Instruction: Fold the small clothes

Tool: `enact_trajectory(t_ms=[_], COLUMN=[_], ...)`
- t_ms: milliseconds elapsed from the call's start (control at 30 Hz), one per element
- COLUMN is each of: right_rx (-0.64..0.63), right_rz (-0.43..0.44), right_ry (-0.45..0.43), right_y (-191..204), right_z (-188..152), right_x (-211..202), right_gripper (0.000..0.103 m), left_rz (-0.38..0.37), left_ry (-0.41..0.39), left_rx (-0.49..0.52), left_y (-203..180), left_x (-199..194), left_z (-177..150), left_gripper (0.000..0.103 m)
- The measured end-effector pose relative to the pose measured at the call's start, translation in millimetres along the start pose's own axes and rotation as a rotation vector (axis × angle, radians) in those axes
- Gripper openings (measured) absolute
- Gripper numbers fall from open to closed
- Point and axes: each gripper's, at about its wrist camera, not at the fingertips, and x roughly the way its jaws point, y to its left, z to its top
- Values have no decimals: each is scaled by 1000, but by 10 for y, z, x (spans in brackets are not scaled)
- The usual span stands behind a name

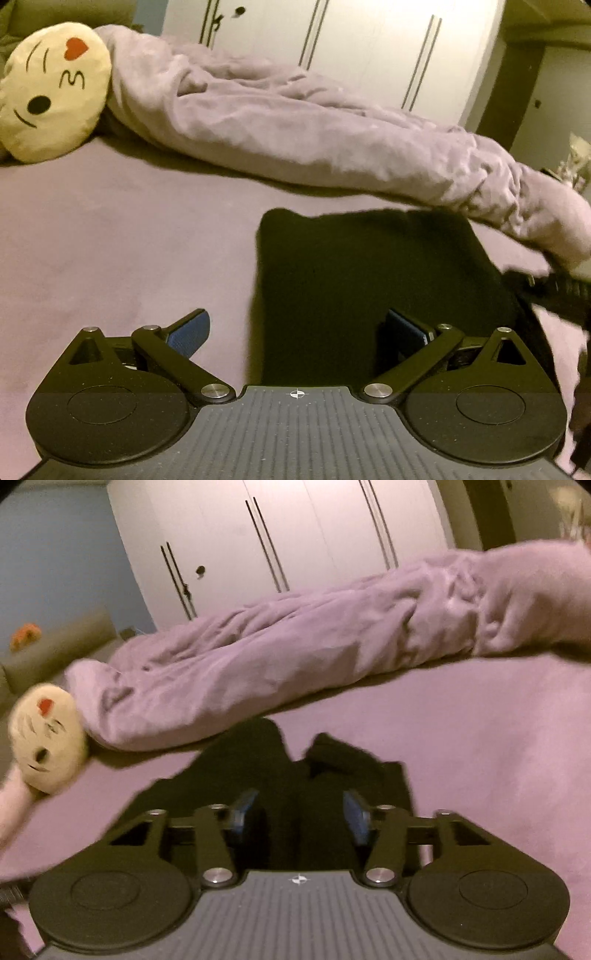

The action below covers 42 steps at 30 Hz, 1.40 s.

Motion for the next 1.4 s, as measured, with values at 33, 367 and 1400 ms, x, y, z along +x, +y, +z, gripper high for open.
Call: enact_trajectory(t_ms=[33,367,1400], right_rx=[4,-201,-365], right_rz=[19,26,-353], right_ry=[13,102,48], right_y=[29,438,317], right_z=[23,67,-1051], right_x=[40,397,-851], right_gripper=[49,21,88], left_rz=[-2,51,85], left_ry=[-2,22,176], left_rx=[-5,23,-32], left_y=[-2,82,31], left_x=[-44,-334,-1358], left_z=[-39,-142,-850], left_gripper=[103,103,103])
